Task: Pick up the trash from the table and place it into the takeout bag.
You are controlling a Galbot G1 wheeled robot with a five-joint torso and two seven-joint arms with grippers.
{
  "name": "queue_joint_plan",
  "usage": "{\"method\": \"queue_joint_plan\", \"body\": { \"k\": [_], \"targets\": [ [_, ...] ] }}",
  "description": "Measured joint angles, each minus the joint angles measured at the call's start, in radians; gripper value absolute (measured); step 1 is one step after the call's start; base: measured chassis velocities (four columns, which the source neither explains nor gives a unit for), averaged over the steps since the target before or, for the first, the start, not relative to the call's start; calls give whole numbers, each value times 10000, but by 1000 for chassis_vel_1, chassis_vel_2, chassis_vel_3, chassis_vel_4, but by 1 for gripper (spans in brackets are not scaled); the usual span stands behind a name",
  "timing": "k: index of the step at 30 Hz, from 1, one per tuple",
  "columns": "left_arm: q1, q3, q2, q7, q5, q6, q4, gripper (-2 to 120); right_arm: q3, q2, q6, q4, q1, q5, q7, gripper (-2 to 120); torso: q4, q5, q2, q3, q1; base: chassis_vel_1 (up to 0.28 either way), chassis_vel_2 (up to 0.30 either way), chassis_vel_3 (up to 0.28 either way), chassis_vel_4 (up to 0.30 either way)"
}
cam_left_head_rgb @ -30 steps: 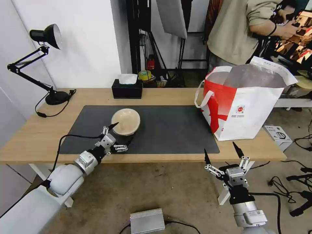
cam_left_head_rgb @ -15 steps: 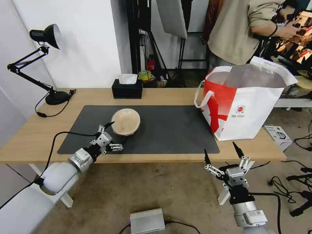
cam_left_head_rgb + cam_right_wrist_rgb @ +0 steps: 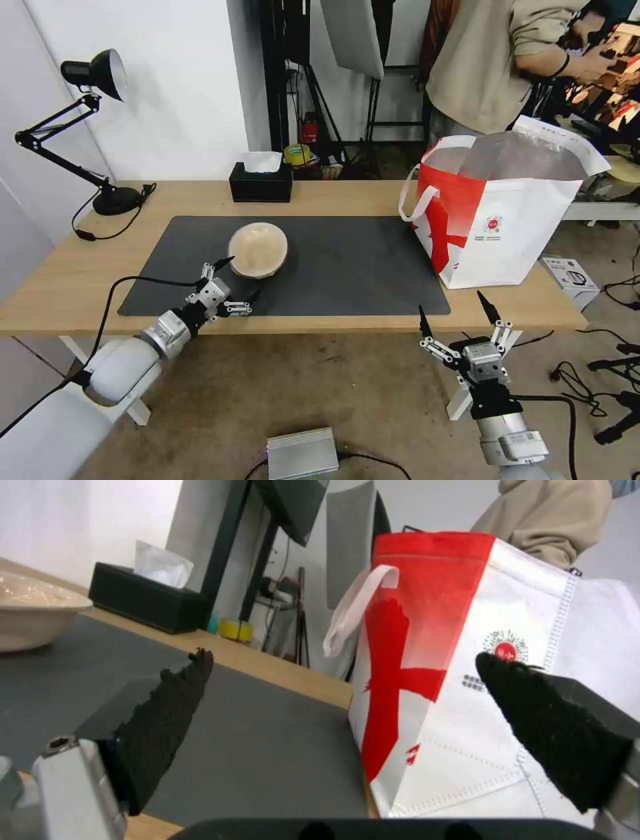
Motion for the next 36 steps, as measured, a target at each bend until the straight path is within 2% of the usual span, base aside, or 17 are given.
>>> {"method": "queue_joint_plan", "body": {
  "k": [13,24,36],
  "targets": [
    [-288,55,64,52,-18,-80,482,100,0,0,0,0,0,0,0,100,0,-1,0,0,0,0,0,0,0],
    [-814,310,113,181,-42,-348,1033,100,0,0,0,0,0,0,0,100,0,0,0,0,0,0,0,0,0],
    [-1149,671,79,226,7,-476,1283,100,0,-1,0,0,0,0,0,100,0,0,0,0,1,0,0,0,0]
  ]
}}
